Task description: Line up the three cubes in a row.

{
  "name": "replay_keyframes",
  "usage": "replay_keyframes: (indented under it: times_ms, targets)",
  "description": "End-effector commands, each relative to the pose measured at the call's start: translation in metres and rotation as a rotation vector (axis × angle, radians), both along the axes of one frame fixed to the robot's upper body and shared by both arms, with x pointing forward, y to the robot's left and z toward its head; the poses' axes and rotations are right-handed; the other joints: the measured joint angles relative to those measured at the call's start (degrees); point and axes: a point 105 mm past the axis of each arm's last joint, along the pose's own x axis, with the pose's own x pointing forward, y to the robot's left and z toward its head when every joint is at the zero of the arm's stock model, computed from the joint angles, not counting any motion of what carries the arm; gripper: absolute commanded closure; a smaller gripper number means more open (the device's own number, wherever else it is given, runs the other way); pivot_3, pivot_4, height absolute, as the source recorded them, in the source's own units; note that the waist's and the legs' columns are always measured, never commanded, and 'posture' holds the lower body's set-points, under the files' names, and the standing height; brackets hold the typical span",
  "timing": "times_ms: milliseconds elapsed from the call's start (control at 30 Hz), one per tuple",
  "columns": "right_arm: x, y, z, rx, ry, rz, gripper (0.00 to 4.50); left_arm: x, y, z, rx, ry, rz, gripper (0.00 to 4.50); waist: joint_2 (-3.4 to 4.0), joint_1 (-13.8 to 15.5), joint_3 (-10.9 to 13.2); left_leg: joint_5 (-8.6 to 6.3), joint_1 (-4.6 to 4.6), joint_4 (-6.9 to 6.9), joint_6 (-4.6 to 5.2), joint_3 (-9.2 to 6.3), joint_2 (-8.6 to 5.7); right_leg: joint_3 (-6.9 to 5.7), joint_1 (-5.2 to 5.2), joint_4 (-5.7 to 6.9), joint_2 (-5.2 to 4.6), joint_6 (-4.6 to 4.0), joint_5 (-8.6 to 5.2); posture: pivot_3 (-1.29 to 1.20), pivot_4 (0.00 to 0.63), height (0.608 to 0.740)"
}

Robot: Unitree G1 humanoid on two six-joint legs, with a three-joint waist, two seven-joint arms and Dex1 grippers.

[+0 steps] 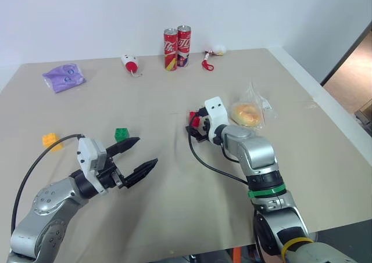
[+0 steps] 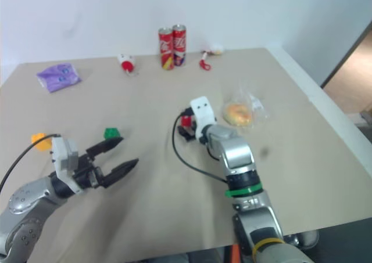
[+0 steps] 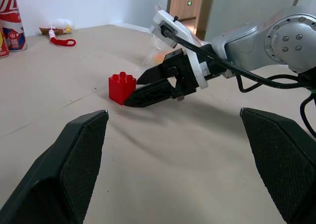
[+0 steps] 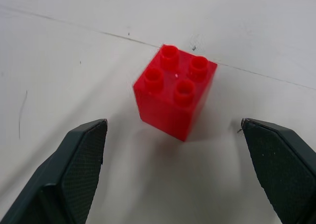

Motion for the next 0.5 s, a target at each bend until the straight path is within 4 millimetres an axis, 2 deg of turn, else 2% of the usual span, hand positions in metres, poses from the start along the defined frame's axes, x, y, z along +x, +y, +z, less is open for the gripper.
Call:
replay_keyframes:
  times_ms: [33,500]
  targets:
    - [0.003,0.001,0.012,0.013,-0.038,-0.016,0.01,0.0,0.001,0.007,-0.006,-0.027,-0.004,0.07,0.0,0.0,0.0,0.0,-0.01,0.0,0.0,0.0,0.0,0.0,0.0,0.0,0.0,0.0,0.0,0.0,0.15,0.74]
    - [0.014,0.008,0.007,0.015,-0.032,-0.088,0.01,0.001,0.001,0.005,-0.021,-0.029,0.003,0.07,0.0,0.0,0.0,0.0,-0.04,0.0,0.0,0.0,0.01,-0.01,-0.02,-0.03,0.0,0.0,0.0,0.0,0.15,0.74]
